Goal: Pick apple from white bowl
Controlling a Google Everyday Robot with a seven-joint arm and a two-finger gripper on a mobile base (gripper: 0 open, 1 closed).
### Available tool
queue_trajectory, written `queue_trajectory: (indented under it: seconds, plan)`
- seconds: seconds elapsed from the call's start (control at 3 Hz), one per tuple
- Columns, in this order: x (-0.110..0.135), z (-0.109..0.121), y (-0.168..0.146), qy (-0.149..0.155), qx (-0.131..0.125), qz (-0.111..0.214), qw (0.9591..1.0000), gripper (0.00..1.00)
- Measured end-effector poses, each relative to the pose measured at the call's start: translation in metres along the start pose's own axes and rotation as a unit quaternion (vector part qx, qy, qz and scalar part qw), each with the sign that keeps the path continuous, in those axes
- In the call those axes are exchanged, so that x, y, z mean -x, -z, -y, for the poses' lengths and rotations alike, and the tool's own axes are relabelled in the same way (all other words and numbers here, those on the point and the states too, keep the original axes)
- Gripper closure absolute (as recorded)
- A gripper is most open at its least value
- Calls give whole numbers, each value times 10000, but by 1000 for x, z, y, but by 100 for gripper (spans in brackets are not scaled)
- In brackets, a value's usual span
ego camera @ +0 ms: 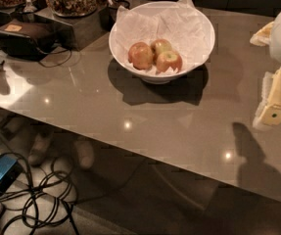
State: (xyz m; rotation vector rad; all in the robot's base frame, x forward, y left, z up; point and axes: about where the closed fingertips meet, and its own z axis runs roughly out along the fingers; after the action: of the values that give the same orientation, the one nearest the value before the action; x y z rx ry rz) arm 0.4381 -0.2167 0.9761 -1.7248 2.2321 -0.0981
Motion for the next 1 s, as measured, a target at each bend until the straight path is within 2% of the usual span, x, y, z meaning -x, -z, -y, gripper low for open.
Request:
queue_trajectory:
  seconds: [0.67, 1.0]
  plan:
    - [7, 3, 1, 0, 17, 14, 10000, 0]
    - [24, 14, -1, -22, 243, 97, 9997, 0]
